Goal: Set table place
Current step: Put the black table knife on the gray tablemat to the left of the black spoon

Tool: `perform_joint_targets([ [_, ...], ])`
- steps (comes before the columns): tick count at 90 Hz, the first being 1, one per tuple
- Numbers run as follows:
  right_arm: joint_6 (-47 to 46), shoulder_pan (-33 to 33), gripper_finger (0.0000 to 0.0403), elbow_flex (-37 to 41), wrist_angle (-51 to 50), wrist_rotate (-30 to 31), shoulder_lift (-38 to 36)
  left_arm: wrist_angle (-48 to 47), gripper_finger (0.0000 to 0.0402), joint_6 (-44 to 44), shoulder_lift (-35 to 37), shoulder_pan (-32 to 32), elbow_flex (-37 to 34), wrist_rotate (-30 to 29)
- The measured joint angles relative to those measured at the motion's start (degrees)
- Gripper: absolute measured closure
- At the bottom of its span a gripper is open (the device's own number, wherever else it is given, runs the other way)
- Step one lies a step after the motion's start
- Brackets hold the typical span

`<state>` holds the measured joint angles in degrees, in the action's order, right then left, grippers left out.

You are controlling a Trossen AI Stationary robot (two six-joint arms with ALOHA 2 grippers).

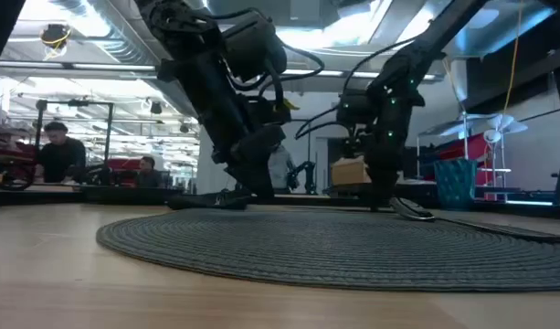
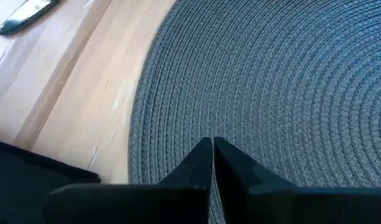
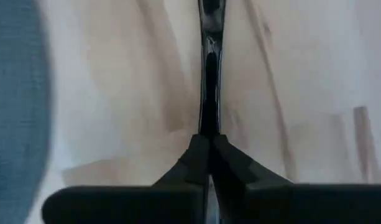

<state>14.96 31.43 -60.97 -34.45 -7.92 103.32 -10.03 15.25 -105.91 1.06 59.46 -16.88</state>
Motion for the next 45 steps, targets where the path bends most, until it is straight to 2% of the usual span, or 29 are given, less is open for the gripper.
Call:
perform_joint_targets([
  [23, 0.02, -1.08, 0.0402, -0.18, -1.91, -0.2, -3.28, 0.0, 0.0402, 0.0, 0.0, -0.09, -0.02, -0.02],
  [37, -1.56, -1.12, 0.0399, -0.2, -2.34, -5.27, -3.32, -0.08, 0.0402, 0.0, 0.0, -0.09, -0.02, -0.02],
  [45, -1.81, -1.91, 0.0382, -0.22, -2.98, -5.86, -2.96, -0.1, 0.0402, 0.0, 0.0, -0.09, -0.02, -0.02],
])
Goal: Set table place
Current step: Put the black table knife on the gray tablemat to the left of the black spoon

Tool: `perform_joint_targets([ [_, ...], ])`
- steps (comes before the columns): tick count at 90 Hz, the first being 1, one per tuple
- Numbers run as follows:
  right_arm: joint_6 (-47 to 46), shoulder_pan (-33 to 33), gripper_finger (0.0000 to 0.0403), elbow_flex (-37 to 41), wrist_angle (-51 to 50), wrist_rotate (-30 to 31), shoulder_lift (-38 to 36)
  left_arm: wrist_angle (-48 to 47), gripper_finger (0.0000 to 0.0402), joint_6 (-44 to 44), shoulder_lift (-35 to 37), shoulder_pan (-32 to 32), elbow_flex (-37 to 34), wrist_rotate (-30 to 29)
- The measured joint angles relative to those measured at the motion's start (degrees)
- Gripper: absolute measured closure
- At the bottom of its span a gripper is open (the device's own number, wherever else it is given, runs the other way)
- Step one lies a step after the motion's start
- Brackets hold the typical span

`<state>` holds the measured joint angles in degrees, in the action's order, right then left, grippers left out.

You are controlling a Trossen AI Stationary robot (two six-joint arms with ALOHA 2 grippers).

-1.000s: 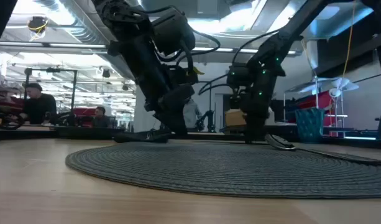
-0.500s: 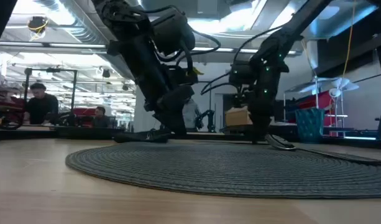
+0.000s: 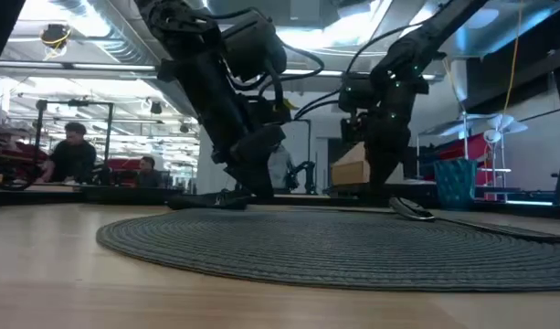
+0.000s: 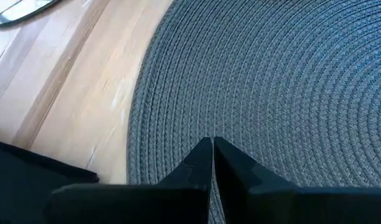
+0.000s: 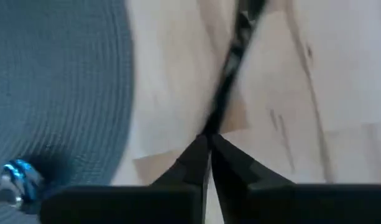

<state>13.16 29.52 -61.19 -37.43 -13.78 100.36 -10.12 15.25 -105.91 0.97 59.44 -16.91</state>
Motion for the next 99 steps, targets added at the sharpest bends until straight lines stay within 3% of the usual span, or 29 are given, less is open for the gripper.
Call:
perform_joint_targets([
  [26, -2.91, -2.57, 0.0276, 0.0, -0.41, 4.26, 0.0, 0.02, 0.0402, 0.22, 0.0, 0.01, -0.02, 0.0],
  [40, -3.91, -2.36, 0.0253, 1.79, 0.66, 6.43, -0.03, 0.02, 0.0402, 0.42, 0.0, 0.0, -0.02, 0.0],
  [79, -6.73, -1.45, 0.0255, 11.28, 12.26, 5.17, -0.53, 0.04, 0.0402, 0.44, 0.0, 0.0, -0.03, 0.0],
  [88, -7.11, -1.06, 0.028, 13.35, 15.11, 3.27, -0.64, 0.07, 0.0402, 0.66, 0.0, 0.0, -0.04, 0.0],
  [99, -7.71, -0.79, 0.0342, 15.5, 18.28, 3.39, -0.81, 0.09, 0.0402, 0.81, 0.0, 0.0, -0.04, 0.0],
])
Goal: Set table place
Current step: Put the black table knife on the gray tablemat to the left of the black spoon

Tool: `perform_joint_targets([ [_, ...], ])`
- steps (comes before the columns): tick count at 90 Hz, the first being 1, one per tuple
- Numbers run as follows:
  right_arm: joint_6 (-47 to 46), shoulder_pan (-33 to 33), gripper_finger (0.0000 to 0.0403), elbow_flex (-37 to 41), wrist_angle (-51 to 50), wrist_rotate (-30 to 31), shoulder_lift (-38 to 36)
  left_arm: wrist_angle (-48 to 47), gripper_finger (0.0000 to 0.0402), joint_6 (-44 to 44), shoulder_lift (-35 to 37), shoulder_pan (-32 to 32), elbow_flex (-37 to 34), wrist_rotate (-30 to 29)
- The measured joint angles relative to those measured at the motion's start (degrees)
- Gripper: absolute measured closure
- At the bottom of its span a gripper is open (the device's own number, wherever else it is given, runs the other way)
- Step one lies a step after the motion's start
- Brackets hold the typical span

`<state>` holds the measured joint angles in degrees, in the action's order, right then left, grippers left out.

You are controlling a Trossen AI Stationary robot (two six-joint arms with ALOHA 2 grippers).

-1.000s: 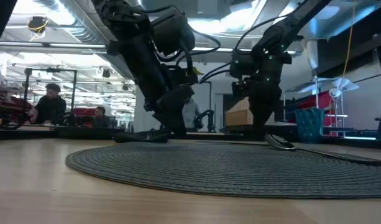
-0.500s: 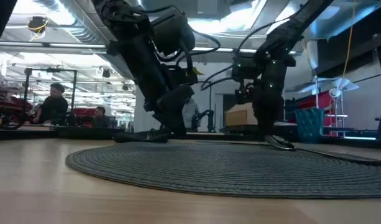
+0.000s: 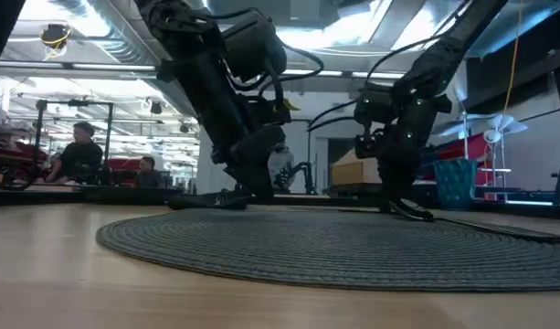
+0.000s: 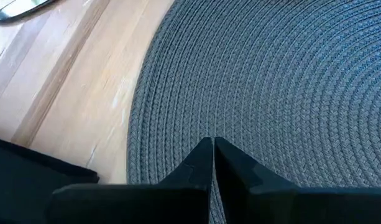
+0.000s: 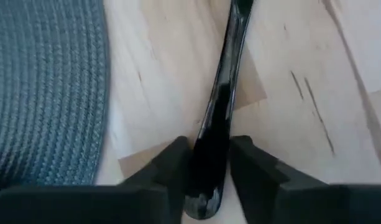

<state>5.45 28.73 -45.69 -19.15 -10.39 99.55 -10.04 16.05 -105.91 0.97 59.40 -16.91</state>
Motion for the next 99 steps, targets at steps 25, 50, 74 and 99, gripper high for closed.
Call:
perform_joint_targets([
  [25, 0.83, -0.21, 0.0401, 0.03, 3.07, -0.5, -0.14, -0.12, 0.0402, -0.05, 0.0, 0.0, 0.0, 0.02],
  [50, 2.17, -0.24, 0.0403, -2.22, 1.2, -2.32, -0.03, -0.13, 0.0402, -0.09, 0.0, 0.0, 0.0, 0.02],
  [74, 0.83, -0.26, 0.0374, -2.31, 1.19, -4.77, 0.0, -0.11, 0.0402, -0.02, 0.0, 0.0, 0.0, 0.0],
  [99, 0.97, -0.41, 0.0276, -2.3, 1.17, -4.62, -0.03, -0.11, 0.0402, 0.02, 0.0, 0.0, 0.0, 0.0],
])
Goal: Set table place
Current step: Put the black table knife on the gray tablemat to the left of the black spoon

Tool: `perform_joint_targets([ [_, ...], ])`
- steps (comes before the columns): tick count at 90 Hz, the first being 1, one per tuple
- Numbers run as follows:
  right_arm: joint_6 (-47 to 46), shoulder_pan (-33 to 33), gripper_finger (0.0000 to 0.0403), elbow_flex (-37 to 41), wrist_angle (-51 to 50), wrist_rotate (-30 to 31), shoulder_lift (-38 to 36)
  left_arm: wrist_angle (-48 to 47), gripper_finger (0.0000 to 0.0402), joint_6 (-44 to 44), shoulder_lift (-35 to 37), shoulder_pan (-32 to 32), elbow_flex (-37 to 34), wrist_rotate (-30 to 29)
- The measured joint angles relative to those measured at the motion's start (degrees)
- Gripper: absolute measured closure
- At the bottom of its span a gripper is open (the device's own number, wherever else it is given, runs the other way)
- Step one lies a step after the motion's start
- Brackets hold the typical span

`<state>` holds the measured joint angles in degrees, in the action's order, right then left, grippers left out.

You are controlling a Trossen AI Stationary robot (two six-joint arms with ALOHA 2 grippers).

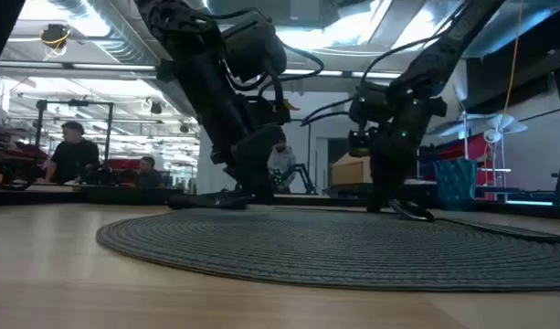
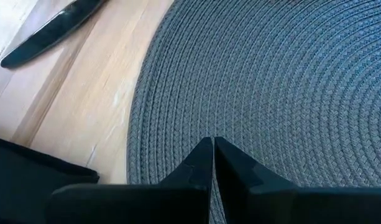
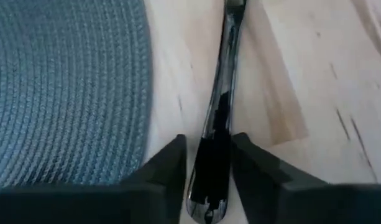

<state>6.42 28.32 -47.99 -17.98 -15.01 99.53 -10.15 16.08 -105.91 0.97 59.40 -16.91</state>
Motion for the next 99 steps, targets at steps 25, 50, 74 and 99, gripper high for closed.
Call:
perform_joint_targets([
  [25, 0.09, 0.0, 0.0245, -0.02, 0.17, 1.64, -0.07, 0.0, 0.0402, 0.0, 0.0, 0.0, 0.0, 0.0],
  [50, 0.09, 0.07, 0.0244, -0.09, 0.02, 3.3, -0.07, 0.0, 0.0402, 0.0, 0.0, 0.0, 0.0, 0.01],
  [74, 2.09, 0.19, 0.0244, -0.13, -0.83, 7.82, -0.02, 0.01, 0.0402, 0.0, 0.0, 0.02, 0.0, 0.0],
  [99, 2.9, 0.62, 0.0244, -0.43, -1.37, 7.73, 2.47, 0.03, 0.0402, 0.0, 0.0, 0.0, 0.0, 0.0],
])
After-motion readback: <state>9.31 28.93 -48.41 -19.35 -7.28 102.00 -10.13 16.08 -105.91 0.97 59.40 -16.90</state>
